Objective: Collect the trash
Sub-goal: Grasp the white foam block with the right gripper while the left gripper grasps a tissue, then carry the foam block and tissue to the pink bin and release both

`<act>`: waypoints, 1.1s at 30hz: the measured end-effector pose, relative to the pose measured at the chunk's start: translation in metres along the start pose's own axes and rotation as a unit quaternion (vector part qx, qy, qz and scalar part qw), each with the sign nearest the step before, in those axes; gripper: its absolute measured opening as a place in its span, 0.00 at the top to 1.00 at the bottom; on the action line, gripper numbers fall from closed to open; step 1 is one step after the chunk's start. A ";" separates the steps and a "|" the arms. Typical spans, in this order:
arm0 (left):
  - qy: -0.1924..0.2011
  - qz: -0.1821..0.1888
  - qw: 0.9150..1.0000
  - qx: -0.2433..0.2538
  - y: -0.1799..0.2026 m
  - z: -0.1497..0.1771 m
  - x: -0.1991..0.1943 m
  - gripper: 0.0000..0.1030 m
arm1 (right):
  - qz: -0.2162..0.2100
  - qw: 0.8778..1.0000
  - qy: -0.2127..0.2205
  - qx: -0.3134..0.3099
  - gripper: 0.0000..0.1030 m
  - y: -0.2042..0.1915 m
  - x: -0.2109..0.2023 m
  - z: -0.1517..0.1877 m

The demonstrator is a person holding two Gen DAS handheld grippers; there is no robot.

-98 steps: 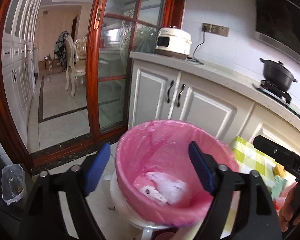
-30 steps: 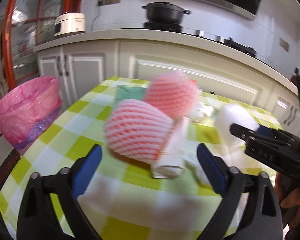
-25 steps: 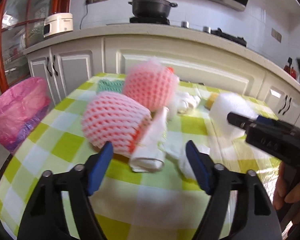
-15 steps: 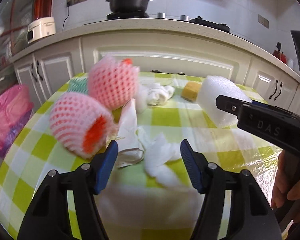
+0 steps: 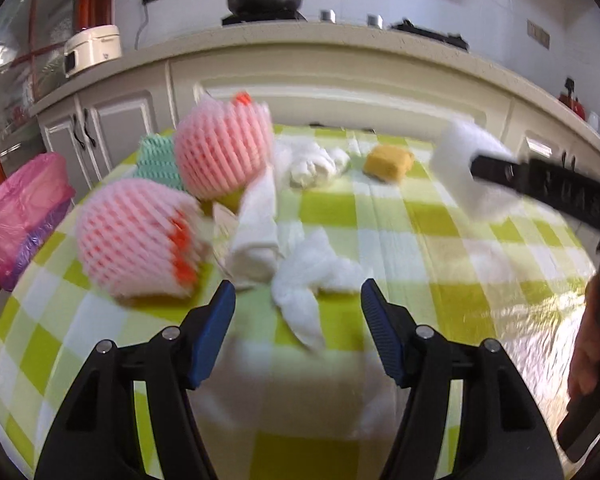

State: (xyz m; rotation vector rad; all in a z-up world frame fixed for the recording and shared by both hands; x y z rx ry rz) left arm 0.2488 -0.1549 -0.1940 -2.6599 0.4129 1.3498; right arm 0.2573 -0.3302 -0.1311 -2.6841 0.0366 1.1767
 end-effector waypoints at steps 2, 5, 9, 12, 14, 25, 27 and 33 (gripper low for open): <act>-0.011 0.005 1.000 -0.007 0.000 -0.003 0.007 0.47 | -0.001 1.000 -0.001 -0.003 0.43 -0.003 -0.001 0.001; -0.026 0.010 0.999 -0.023 -0.004 -0.010 0.017 0.54 | -0.001 1.000 0.000 -0.007 0.43 -0.007 -0.003 0.001; -0.038 0.026 0.998 -0.042 -0.013 -0.010 0.024 0.85 | 0.004 1.000 0.003 -0.009 0.43 -0.010 -0.010 0.002; -0.024 0.035 0.998 -0.043 -0.017 -0.005 0.014 0.89 | 0.007 1.000 0.005 -0.015 0.43 -0.014 -0.014 0.004; -0.008 0.038 0.998 -0.041 -0.021 -0.002 0.003 0.90 | 0.007 1.000 0.005 -0.021 0.43 -0.021 -0.017 0.006; 0.069 0.030 0.994 -0.077 -0.084 0.007 -0.076 0.91 | -0.015 0.997 0.009 -0.074 0.43 -0.094 -0.036 0.024; 0.082 0.021 0.993 -0.084 -0.100 0.012 -0.091 0.91 | -0.020 0.995 0.009 -0.092 0.43 -0.112 -0.040 0.028; 0.109 -0.012 0.988 -0.112 -0.151 0.032 -0.125 0.91 | -0.045 0.989 0.010 -0.140 0.43 -0.170 -0.054 0.040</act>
Point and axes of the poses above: each gripper's, at about its wrist camera, not at the fingertips, and x roughly the way its jaws point, y to its right, z to its underside, the point moved 8 cm from there along x, roughly the way its jaws point, and after that the axes turned 12 degrees about -y, right-handed, at the moved point
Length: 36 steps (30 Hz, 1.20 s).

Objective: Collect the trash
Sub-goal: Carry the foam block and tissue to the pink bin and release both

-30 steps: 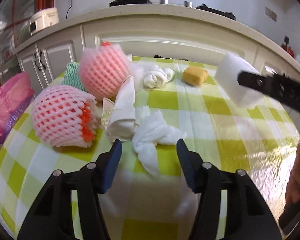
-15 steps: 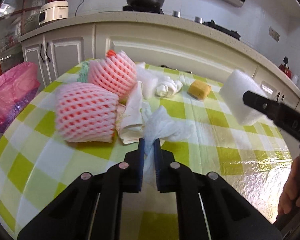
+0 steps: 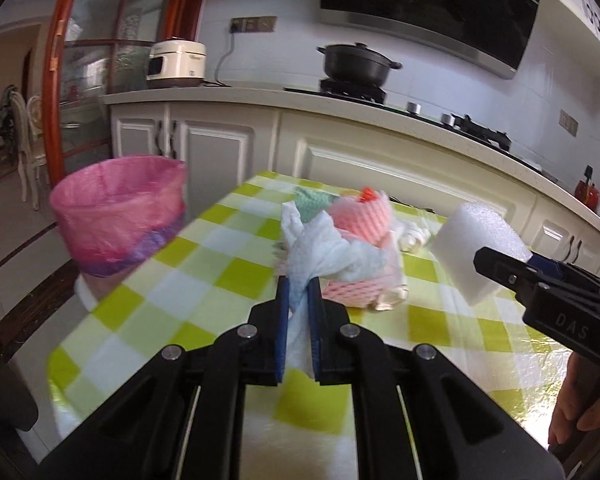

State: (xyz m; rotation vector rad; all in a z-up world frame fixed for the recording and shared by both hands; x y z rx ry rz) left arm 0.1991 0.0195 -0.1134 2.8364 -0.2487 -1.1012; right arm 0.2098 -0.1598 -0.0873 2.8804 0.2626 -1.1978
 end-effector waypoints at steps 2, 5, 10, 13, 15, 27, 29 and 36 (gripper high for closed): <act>0.011 -0.015 1.000 -0.006 -0.021 0.000 -0.012 0.91 | -0.008 1.000 0.000 -0.015 0.43 -0.017 -0.002 -0.001; 0.021 -0.035 0.999 -0.011 -0.045 0.000 -0.026 0.91 | -0.024 0.999 -0.001 -0.037 0.43 -0.045 -0.003 -0.002; 0.031 -0.061 0.997 -0.020 -0.078 -0.002 -0.043 0.91 | -0.061 0.996 -0.008 -0.064 0.43 -0.087 0.005 -0.008; 0.035 -0.075 0.996 -0.027 -0.095 -0.005 -0.050 0.91 | -0.077 0.994 -0.011 -0.074 0.43 -0.105 0.013 -0.013; 0.035 -0.081 0.996 -0.028 -0.103 -0.006 -0.052 0.91 | -0.085 0.993 -0.010 -0.082 0.43 -0.115 0.018 -0.019; 0.052 -0.105 0.990 -0.081 -0.166 -0.066 -0.048 0.91 | -0.141 0.982 -0.002 -0.125 0.43 -0.179 0.068 -0.088; 0.047 -0.103 0.990 -0.087 -0.177 -0.077 -0.039 0.91 | -0.156 0.980 -0.008 -0.123 0.43 -0.189 0.084 -0.106; 0.031 -0.110 0.989 -0.098 -0.229 -0.124 0.001 0.91 | -0.187 0.972 -0.020 -0.142 0.43 -0.231 0.133 -0.158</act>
Point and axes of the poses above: each gripper's, at about its wrist camera, not at the fingertips, and x roughly the way its jaws point, y to its right, z to its underside, the point moved 8 cm from there along x, roughly the way its jaws point, and after that the axes turned 12 degrees about -y, right-handed, at the moved point
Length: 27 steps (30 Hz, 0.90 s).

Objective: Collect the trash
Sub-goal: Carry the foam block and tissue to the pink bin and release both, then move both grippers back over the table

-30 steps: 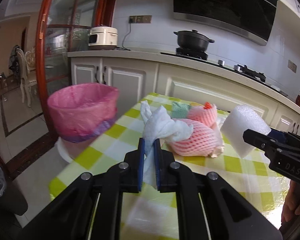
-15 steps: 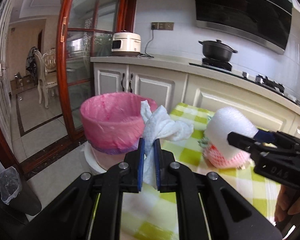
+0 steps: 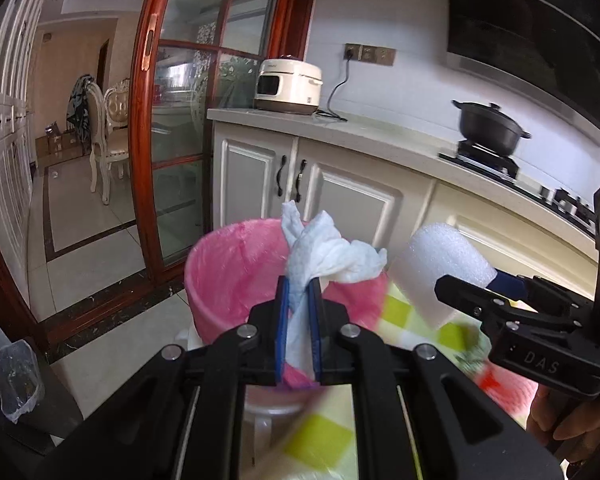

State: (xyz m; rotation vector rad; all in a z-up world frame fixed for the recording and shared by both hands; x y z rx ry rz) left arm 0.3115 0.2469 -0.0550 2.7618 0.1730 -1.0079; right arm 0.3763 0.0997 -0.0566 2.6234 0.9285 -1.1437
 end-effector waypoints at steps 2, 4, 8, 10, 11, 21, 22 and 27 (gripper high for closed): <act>-0.002 -0.003 1.000 -0.010 -0.011 -0.014 0.015 0.91 | -0.008 1.000 -0.003 -0.005 0.43 -0.002 0.016 -0.016; -0.002 -0.006 1.000 -0.019 -0.021 -0.025 0.026 0.91 | -0.018 1.000 -0.007 -0.007 0.43 -0.004 0.031 -0.027; -0.002 -0.013 0.999 -0.033 -0.039 -0.040 0.046 0.90 | -0.032 0.999 -0.015 -0.004 0.42 -0.006 0.057 -0.043; -0.006 -0.010 0.999 -0.042 -0.047 -0.045 0.057 0.86 | -0.041 0.999 -0.016 0.003 0.38 -0.005 0.070 -0.049; -0.008 -0.008 0.999 -0.045 -0.051 -0.046 0.062 0.82 | -0.045 0.999 -0.017 0.005 0.36 -0.006 0.074 -0.050; -0.006 -0.024 0.997 -0.068 -0.066 -0.030 0.051 0.51 | -0.049 0.998 0.008 0.033 0.35 0.005 0.041 -0.039; 0.002 -0.032 0.997 -0.067 -0.064 -0.026 0.042 0.38 | -0.048 0.998 0.014 0.037 0.35 0.007 0.030 -0.033; 0.036 -0.035 0.998 -0.048 -0.033 -0.005 0.001 0.08 | -0.025 0.998 0.031 0.048 0.35 0.019 -0.017 0.003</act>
Point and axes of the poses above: each gripper's, at about its wrist camera, not at the fingertips, and x roughly the way its jaws point, y to its right, z to its underside, the point moved 8 cm from there along x, roughly the way its jaws point, and after that the axes turned 12 degrees about -y, right-handed, at the moved point
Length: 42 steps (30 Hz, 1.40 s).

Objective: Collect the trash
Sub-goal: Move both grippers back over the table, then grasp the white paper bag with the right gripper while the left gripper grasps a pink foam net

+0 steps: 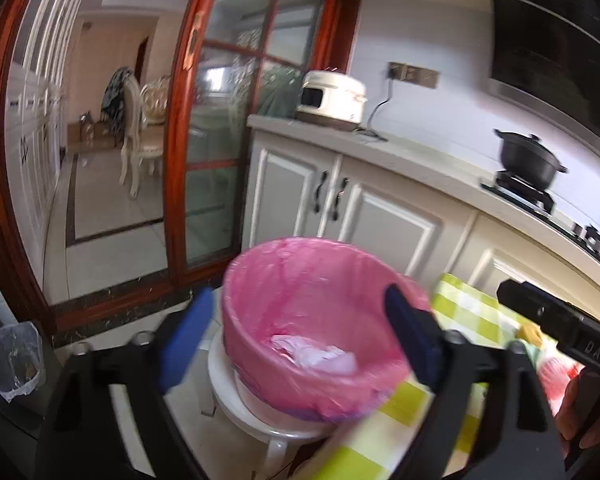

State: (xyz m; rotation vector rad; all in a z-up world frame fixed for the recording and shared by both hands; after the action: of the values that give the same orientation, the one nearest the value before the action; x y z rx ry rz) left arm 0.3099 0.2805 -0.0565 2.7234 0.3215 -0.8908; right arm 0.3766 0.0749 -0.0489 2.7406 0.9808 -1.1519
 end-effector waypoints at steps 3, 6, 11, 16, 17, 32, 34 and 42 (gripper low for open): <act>0.020 0.003 0.999 0.026 0.029 0.016 -0.022 0.05 | 0.019 1.000 0.004 0.015 0.32 0.019 -0.030 0.029; 0.022 0.024 0.998 0.058 0.067 0.034 -0.034 0.04 | 0.048 0.998 0.006 0.028 0.32 0.044 -0.060 0.059; 0.000 0.072 0.993 0.089 0.132 0.071 -0.040 0.04 | 0.112 0.992 0.008 0.055 0.32 0.097 -0.107 0.108; -0.023 0.105 0.988 0.109 0.186 0.109 -0.037 0.04 | 0.154 0.983 -0.004 0.102 0.32 0.154 -0.135 0.151; -0.026 0.108 0.987 0.113 0.193 0.114 -0.035 0.04 | 0.158 0.981 -0.006 0.112 0.32 0.163 -0.137 0.157; -0.039 0.082 0.990 0.105 0.183 0.137 -0.019 0.04 | 0.169 0.972 -0.062 0.151 0.34 0.183 -0.086 0.183; -0.042 0.081 0.991 0.094 0.175 0.135 -0.016 0.04 | 0.175 0.970 -0.073 0.152 0.37 0.182 -0.076 0.183; -0.056 0.084 0.992 0.081 0.161 0.140 -0.009 0.04 | 0.185 0.964 -0.110 0.155 0.46 0.181 -0.048 0.189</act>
State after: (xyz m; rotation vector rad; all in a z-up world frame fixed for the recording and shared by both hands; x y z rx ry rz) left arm 0.2723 0.0839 -0.1323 2.7792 -0.0038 -1.0563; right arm 0.3300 -0.1424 -0.1957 2.7592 0.2633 -1.5932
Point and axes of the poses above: each gripper's, at about its wrist camera, not at the fingertips, and x roughly the way its jaws point, y to its right, z to its underside, the point moved 8 cm from there along x, roughly the way its jaws point, and after that the axes turned 12 degrees about -y, right-handed, at the moved point
